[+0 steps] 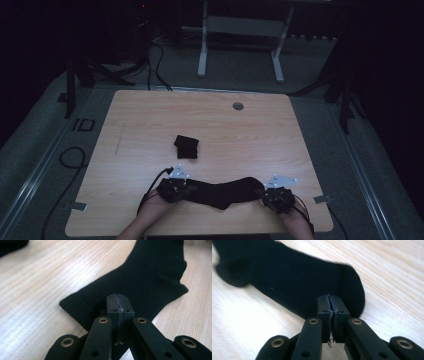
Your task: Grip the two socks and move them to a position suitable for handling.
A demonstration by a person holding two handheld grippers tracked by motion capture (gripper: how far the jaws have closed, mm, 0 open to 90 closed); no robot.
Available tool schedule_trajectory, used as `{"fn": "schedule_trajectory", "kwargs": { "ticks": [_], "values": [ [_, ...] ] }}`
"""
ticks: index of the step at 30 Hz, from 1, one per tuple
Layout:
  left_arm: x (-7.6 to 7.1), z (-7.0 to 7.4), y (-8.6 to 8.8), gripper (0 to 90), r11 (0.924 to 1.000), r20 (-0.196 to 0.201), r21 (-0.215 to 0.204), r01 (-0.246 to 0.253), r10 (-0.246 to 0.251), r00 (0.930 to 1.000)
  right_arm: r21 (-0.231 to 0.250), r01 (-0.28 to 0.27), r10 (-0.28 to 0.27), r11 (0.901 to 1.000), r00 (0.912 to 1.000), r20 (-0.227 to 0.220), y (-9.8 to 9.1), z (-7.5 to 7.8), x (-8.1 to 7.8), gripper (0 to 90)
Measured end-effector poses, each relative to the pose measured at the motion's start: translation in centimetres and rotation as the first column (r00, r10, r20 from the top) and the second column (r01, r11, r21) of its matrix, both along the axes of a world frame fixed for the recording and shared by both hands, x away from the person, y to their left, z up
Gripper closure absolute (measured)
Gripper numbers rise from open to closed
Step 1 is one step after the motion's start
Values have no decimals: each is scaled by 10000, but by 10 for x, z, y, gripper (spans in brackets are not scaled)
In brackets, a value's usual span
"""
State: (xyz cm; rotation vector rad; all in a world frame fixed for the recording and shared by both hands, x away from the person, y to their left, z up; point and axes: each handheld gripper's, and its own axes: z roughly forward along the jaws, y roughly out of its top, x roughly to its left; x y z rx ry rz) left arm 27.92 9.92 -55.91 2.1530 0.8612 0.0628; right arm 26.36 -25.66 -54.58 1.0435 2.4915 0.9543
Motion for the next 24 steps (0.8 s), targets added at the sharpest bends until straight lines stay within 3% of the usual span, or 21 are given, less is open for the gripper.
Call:
{"fn": "schedule_trajectory", "kwargs": {
  "ticks": [2, 5, 8, 10, 14, 19, 24],
  "values": [
    [-2, 5, 4, 836, 9997, 151, -237, -34, 37, 9999, 390, -179, 176, 9991, 9998, 74, 1, 8, 1, 833],
    [-6, 12, 13, 758, 9980, 418, -624, -88, 114, 9991, 435, -370, 352, 9984, 9985, 409, 5, 20, 7, 783],
    [-10, 14, 23, 738, 9975, 636, -704, -86, 131, 9979, 768, -766, 730, 9941, 9961, 487, 13, 32, 20, 711],
    [-13, 11, 30, 731, 9977, 848, -669, -144, 200, 9962, 610, -1144, 1109, 9916, 9922, 577, 23, 36, 28, 678],
    [-20, 6, 43, 698, 9978, 878, -558, -361, 410, 9953, 331, -1742, 1709, 9841, 9816, 848, 44, 45, 40, 605],
    [-24, 2, 56, 641, 9959, 919, -537, -728, 775, 9927, 270, -2116, 2072, 9770, 9714, 1163, 71, 54, 65, 581],
    [-26, -1, 59, 586, 9962, 882, -472, -731, 771, 9931, 116, -2365, 2326, 9716, 9624, 1406, 93, 58, 85, 561]
  ]
}}
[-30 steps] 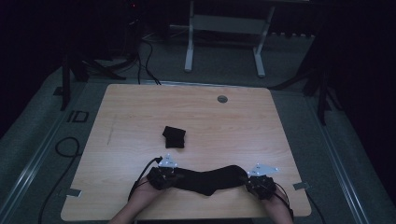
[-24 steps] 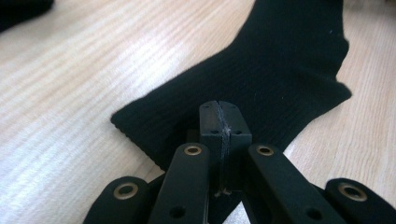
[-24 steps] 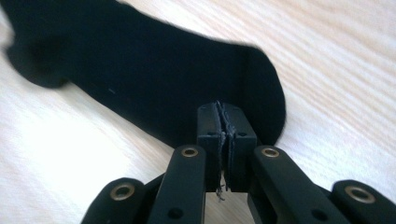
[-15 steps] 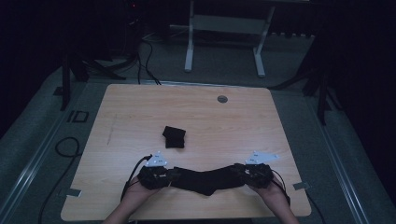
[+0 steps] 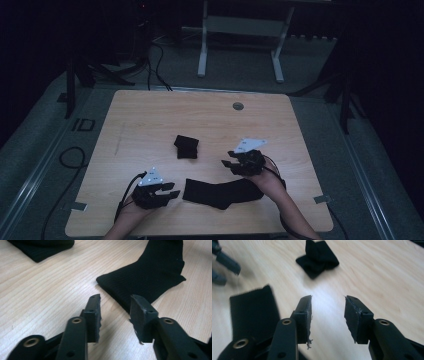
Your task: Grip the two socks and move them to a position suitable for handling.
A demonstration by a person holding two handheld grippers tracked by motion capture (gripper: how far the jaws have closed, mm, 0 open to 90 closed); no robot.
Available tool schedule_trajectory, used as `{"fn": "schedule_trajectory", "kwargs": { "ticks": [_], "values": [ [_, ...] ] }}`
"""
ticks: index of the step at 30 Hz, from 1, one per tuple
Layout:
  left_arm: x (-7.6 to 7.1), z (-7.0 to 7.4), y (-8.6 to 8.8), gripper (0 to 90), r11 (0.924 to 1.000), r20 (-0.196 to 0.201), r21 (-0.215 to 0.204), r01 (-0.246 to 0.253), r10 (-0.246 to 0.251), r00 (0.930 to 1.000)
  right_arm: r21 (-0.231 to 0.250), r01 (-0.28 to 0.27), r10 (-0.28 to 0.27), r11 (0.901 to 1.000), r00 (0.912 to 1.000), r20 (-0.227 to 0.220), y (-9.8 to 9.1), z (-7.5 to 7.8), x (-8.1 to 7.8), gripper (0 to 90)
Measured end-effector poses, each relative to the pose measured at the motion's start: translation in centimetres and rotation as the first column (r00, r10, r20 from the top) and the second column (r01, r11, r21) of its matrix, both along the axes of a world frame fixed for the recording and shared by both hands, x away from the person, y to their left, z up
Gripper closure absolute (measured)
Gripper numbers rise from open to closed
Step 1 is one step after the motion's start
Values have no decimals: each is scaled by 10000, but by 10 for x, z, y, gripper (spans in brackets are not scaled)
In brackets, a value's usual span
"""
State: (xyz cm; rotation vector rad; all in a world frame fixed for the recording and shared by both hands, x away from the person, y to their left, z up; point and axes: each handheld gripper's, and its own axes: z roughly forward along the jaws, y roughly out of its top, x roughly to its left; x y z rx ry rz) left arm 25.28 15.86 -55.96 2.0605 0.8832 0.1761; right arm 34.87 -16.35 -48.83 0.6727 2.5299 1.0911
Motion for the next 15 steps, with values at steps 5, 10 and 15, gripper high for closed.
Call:
{"fn": "schedule_trajectory", "kwargs": {
  "ticks": [5, 10, 15],
  "values": [
    [-1, -4, -2, 576, 10000, -13, -2, 98, -98, 10000, -177, -299, 299, 9994, 9996, -10, 30, -1, 25, 533],
    [-2, -5, -4, 575, 9999, 20, 93, 82, -82, 10000, -326, -598, 598, 9977, 9982, -27, 59, -4, 47, 512],
    [-3, -5, -4, 558, 9999, 48, 82, 107, -108, 9999, -439, -629, 627, 9971, 9980, -69, 82, -6, 68, 512]
  ]
}}
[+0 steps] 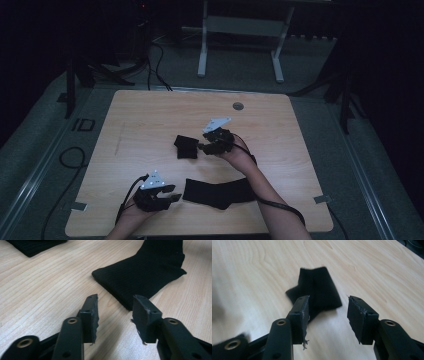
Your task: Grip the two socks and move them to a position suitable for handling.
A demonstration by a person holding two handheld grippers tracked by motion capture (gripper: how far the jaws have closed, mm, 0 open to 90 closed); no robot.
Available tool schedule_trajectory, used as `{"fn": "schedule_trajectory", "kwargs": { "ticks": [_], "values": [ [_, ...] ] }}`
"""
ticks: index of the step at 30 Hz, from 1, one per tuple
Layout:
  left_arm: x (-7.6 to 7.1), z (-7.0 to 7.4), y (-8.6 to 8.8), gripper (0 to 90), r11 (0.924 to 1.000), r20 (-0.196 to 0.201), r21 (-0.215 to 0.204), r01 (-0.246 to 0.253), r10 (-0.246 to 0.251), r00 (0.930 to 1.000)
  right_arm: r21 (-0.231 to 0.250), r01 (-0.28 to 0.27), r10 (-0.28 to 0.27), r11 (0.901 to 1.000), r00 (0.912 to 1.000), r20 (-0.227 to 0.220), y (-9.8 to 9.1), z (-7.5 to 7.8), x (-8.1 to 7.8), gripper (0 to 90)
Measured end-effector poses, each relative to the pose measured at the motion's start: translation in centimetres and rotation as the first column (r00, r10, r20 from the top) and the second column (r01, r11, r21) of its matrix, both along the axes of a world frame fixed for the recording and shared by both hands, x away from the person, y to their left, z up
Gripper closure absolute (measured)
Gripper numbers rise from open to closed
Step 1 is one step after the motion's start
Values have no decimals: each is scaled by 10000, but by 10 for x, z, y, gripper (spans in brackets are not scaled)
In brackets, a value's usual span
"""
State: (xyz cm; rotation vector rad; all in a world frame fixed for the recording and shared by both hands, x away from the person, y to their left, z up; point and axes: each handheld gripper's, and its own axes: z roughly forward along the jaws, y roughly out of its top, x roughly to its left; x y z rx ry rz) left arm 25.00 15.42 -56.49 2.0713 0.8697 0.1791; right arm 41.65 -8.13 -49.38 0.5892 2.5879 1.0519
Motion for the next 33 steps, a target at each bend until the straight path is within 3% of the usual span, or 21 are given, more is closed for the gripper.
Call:
{"fn": "schedule_trajectory", "kwargs": {
  "ticks": [6, 11, 16, 21, 22, 23, 27, 33],
  "values": [
    [0, 3, 2, 558, 9997, 71, -210, -128, 130, 9999, -92, 94, -98, 9999, 9992, -399, 29, -3, 22, 465],
    [1, 2, 4, 558, 9994, 16, -293, -178, 179, 9998, -815, -54, 11, 9967, 9986, -522, 55, -15, 34, 415],
    [2, 1, 7, 558, 9990, -48, -347, -268, 266, 9996, -1303, 8, -131, 9915, 9955, -934, 67, -35, 39, 359],
    [3, 2, 9, 558, 9984, -31, -446, -341, 340, 9994, -1337, -108, -62, 9910, 9920, -1263, 72, -44, 39, 376],
    [3, 2, 8, 558, 9982, -26, -454, -390, 389, 9992, -1337, -165, -18, 9909, 9907, -1357, 73, -45, 39, 412],
    [3, 2, 8, 558, 9980, -35, -497, -399, 397, 9992, -1194, -197, -2, 9927, 9864, -1645, 72, -47, 38, 529],
    [3, 3, 7, 558, 9977, 11, -503, -461, 462, 9989, -1096, -118, -65, 9939, 9863, -1646, 70, -49, 31, 751],
    [5, 4, 7, 541, 9961, -35, -548, -691, 690, 9976, -764, 136, -269, 9970, 9840, -1760, 64, -46, 19, 810]
  ]
}}
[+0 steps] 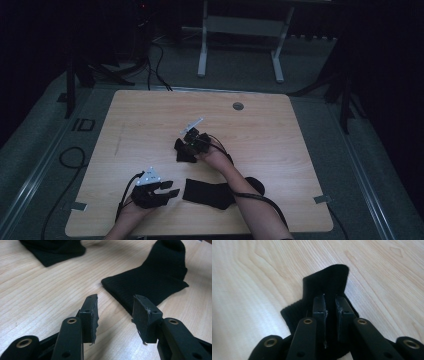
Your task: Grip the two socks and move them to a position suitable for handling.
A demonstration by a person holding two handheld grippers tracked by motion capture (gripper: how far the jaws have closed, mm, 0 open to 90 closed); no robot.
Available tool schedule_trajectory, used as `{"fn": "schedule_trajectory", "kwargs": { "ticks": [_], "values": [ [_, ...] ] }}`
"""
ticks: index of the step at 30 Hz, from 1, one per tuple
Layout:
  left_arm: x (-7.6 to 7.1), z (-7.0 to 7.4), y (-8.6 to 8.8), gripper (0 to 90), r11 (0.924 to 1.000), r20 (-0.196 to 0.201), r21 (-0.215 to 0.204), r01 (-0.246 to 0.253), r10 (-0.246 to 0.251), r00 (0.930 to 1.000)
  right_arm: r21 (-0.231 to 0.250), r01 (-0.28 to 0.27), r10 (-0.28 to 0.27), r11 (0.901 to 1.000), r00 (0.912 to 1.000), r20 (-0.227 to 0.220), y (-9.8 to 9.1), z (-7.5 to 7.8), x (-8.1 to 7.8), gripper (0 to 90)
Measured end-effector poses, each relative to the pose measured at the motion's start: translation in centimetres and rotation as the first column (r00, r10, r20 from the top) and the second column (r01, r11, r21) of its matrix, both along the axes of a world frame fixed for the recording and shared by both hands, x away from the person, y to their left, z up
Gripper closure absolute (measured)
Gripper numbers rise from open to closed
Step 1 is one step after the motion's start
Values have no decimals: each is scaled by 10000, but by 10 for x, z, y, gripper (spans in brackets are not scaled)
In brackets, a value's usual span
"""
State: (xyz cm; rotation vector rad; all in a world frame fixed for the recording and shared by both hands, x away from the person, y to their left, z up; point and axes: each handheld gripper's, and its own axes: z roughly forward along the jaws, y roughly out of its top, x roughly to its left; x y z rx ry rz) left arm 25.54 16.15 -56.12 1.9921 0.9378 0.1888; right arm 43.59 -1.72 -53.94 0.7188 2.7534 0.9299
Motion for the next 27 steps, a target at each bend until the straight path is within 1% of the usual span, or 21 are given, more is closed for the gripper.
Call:
{"fn": "schedule_trajectory", "kwargs": {
  "ticks": [1, 3, 4, 6, 8, 9, 10, 11, 12, 13, 15, 16, 18, 20, 22, 23, 24, 25, 26, 27],
  "values": [
    [0, 1, 0, 541, 10000, 39, -52, -37, 37, 10000, 69, -50, 50, 10000, 10000, 59, -2, 2, -3, 810],
    [1, 3, -1, 541, 9999, 182, 3, -155, 155, 9997, 2, -191, 191, 9998, 9993, 311, -7, 8, -10, 810],
    [2, 4, -1, 541, 9996, 232, -27, -279, 280, 9993, 142, -165, 160, 9998, 9993, 351, -10, 12, -13, 811],
    [5, 7, -1, 541, 9992, 297, -105, -395, 398, 9988, 739, -122, 99, 9972, 9995, 315, -19, 23, -18, 811],
    [7, 10, -2, 511, 9987, 397, -99, -493, 497, 9980, 1314, -62, 23, 9913, 9996, 297, -28, 35, -23, 810],
    [8, 12, -3, 509, 9985, 452, -117, -540, 545, 9975, 1641, -26, -13, 9864, 9997, 235, -33, 41, -26, 810],
    [9, 14, -3, 488, 9980, 506, -117, -627, 632, 9967, 1946, 37, -67, 9809, 9999, 150, -38, 46, -28, 810],
    [10, 15, -3, 465, 9973, 541, -165, -713, 721, 9959, 2191, -25, -1, 9757, 9999, 117, -42, 52, -31, 810],
    [12, 17, -4, 464, 9960, 499, -265, -858, 870, 9950, 2448, -13, -21, 9696, 9999, 133, -46, 57, -34, 810],
    [13, 18, -5, 450, 9939, 525, -406, -1025, 1045, 9931, 2679, 116, -164, 9634, 9997, 155, -50, 64, -37, 810],
    [15, 20, -7, 409, 9916, 564, -633, -1132, 1168, 9916, 2892, 87, -177, 9572, 9994, 285, -54, 74, -42, 810],
    [16, 21, -9, 407, 9902, 636, -709, -1205, 1251, 9901, 3086, 38, -137, 9512, 9995, 298, -56, 78, -45, 809],
    [17, 23, -14, 373, 9888, 838, -713, -1310, 1369, 9870, 3419, -55, -21, 9397, 9998, 219, -59, 86, -49, 809],
    [18, 26, -21, 371, 9888, 1001, -696, -1317, 1383, 9853, 3609, -93, -24, 9326, 9995, 318, -60, 92, -55, 809],
    [19, 29, -29, 353, 9899, 1285, -683, -1243, 1323, 9828, 3925, -223, 136, 9195, 9996, 251, -59, 97, -61, 809],
    [20, 30, -32, 353, 9908, 1318, -687, -1167, 1249, 9834, 4057, -266, 202, 9136, 9996, 199, -58, 100, -64, 809],
    [22, 31, -35, 353, 9910, 1401, -692, -1149, 1237, 9824, 4196, -390, 391, 9069, 9992, 82, -58, 102, -66, 808],
    [22, 31, -38, 347, 9907, 1534, -696, -1173, 1268, 9800, 4298, -503, 509, 9015, 9987, 101, -57, 104, -69, 808],
    [23, 31, -41, 328, 9909, 1575, -682, -1160, 1255, 9795, 4341, -584, 557, 8990, 9983, 190, -56, 106, -72, 808],
    [24, 31, -44, 319, 9901, 1668, -696, -1216, 1317, 9771, 4395, -674, 649, 8957, 9977, 206, -56, 108, -75, 808]
  ]
}}
